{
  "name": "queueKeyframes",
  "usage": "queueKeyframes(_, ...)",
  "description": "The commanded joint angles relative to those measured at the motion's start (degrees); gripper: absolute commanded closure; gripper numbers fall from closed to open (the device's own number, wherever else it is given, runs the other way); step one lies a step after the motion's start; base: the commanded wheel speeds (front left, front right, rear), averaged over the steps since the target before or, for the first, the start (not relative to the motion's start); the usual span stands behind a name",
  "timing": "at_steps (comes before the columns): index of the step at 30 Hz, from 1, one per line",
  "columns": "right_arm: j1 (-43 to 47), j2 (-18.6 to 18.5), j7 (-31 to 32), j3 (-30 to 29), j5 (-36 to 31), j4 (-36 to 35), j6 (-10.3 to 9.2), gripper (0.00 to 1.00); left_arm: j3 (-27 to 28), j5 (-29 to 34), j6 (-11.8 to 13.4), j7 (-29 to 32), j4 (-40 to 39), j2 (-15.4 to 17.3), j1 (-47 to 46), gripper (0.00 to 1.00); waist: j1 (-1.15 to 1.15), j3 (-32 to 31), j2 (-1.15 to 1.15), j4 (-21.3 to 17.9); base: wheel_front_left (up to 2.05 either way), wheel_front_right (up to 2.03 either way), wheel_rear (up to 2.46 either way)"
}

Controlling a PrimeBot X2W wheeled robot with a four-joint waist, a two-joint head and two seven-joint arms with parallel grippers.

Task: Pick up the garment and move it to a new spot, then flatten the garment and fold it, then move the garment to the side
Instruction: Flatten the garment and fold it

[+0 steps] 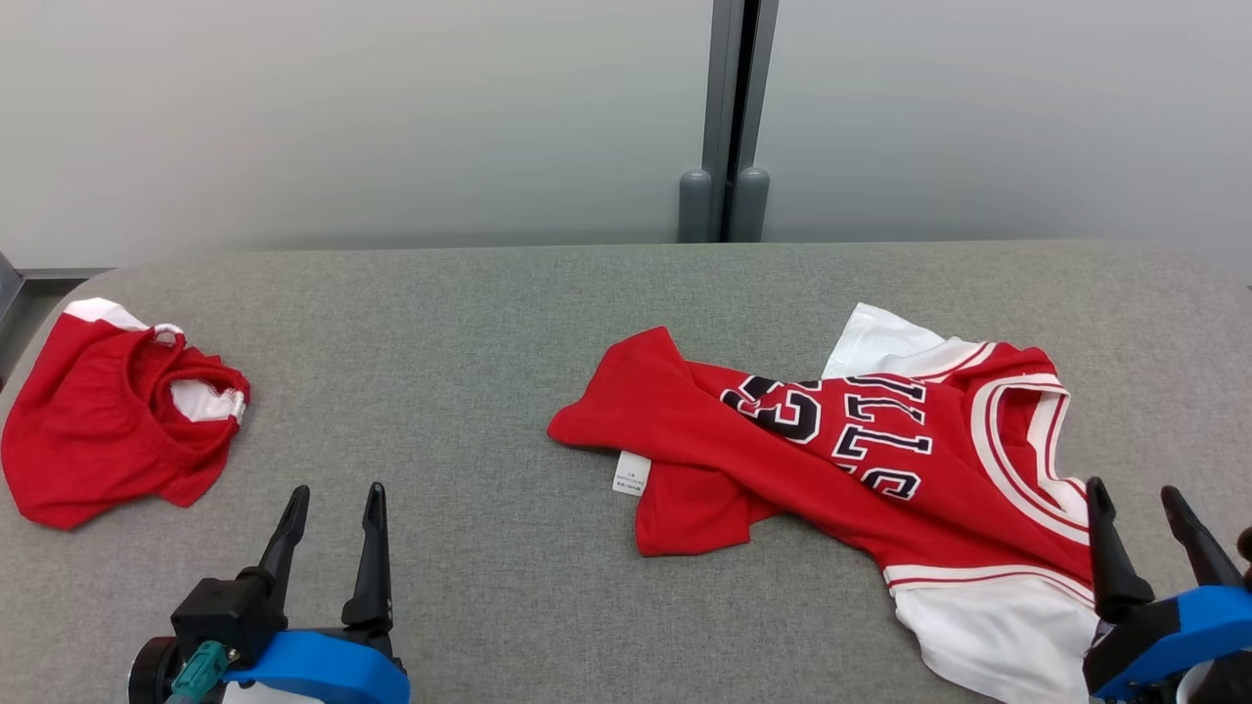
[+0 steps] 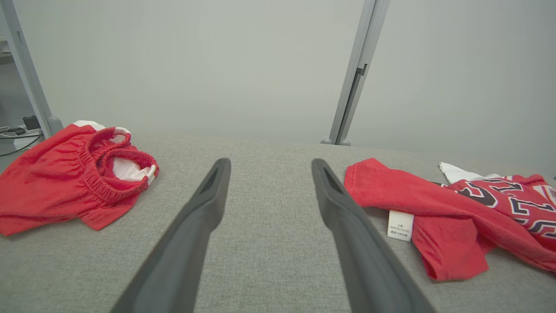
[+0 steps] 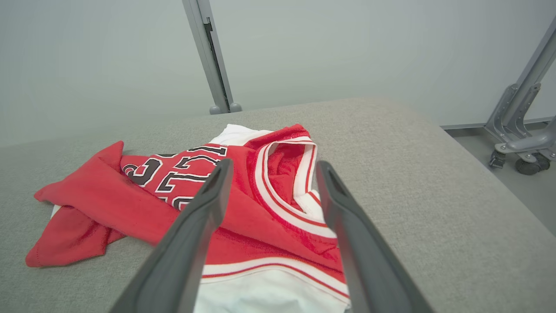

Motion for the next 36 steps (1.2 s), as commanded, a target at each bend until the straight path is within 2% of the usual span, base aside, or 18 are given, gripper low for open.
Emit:
queueKeyframes(1, 0.1, -0.2, -3.1, 1.9, -1.2, -0.9, 0.03, 0.0, 0.0, -0.2, -0.1, -0.3, 0.2, 0.1, 0.7, 0.0, 0.0, -0.3, 0.0, 0.0, 0.0, 0.0, 0.0)
queueKeyframes(10, 0.7, -0.2, -14.6, 8.0, -4.2, 1.6, 0.02, 0.0, 0.4, -0.2, 0.3, -0.3, 0.5, -0.2, 1.7, 0.0, 0.0, -1.3, 0.0, 0.2, 0.0, 0.0, 0.0)
queueKeyframes(18, -0.1, -0.2, -13.3, 7.8, -4.3, 5.2, 0.03, 0.0, 0.7, -0.2, 0.6, -0.3, -0.3, -0.4, 2.5, 0.0, 0.0, -1.6, 0.0, 0.5, 0.0, 0.0, 0.0)
queueKeyframes(21, -2.0, -0.2, -9.5, 7.5, -5.2, 6.2, 0.03, 0.0, 0.8, -0.2, 0.8, -0.3, -0.7, -0.4, 2.4, 0.0, 0.0, -0.9, 0.0, 0.5, 0.0, 0.0, 0.0)
queueKeyframes(30, -13.7, -0.7, 10.2, 4.4, -9.1, 13.4, 0.02, 0.0, 0.9, 0.5, 0.5, -0.4, -1.5, -0.2, 0.1, 0.0, 0.0, 2.4, 0.0, 1.1, 0.0, 0.0, 0.0)
queueKeyframes(36, -22.4, -1.5, 16.4, -1.7, -11.4, 20.4, 0.02, 0.0, 0.6, 0.9, 0.0, -0.4, -1.8, -0.4, -2.0, 0.0, 0.0, 5.3, 0.0, 2.7, 0.0, 0.0, 0.0)
